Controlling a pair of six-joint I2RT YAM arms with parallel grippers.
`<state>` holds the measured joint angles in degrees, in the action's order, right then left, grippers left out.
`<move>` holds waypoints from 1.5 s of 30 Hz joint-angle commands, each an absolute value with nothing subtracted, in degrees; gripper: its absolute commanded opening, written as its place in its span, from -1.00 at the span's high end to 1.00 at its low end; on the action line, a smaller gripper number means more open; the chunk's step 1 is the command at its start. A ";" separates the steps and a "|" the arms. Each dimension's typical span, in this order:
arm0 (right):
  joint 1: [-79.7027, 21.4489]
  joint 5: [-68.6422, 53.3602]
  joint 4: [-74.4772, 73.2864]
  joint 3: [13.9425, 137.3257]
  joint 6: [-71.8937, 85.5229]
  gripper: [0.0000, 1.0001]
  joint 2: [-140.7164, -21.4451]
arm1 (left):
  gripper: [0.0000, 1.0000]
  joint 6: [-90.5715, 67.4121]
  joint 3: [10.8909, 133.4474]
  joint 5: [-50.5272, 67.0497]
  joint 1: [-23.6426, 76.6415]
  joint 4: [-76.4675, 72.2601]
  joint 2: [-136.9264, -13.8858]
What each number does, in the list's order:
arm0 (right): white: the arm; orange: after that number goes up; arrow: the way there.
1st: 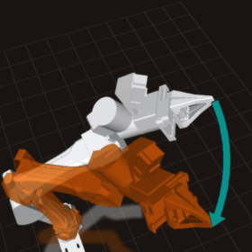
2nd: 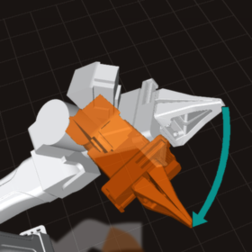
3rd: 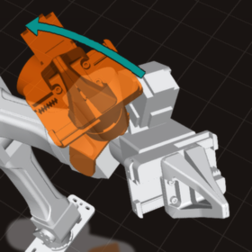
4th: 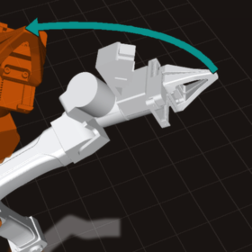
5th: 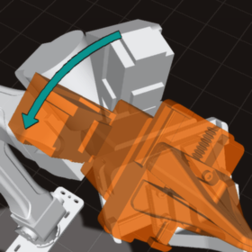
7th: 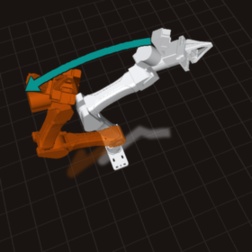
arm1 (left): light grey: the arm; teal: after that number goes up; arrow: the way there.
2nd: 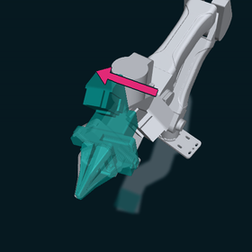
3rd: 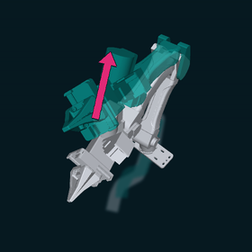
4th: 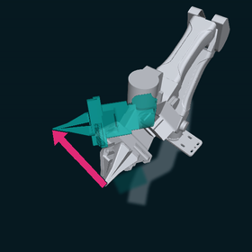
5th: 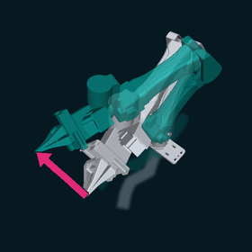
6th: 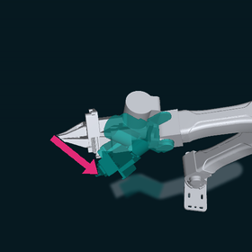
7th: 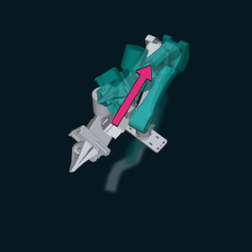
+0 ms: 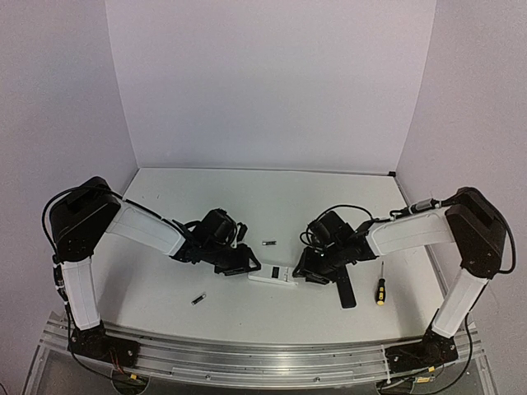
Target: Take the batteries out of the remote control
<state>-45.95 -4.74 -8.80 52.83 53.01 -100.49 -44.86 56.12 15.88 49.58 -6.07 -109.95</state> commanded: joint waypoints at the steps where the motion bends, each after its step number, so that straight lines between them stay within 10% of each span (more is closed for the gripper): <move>1: -46.11 -6.17 -7.31 52.61 53.74 0.26 -102.00 | 0.21 -44.56 53.32 14.50 50.07 3.40 -112.19; 45: -47.06 -3.45 -14.27 56.64 55.11 0.63 -105.52 | 0.21 -44.65 53.81 15.44 50.15 3.70 -112.70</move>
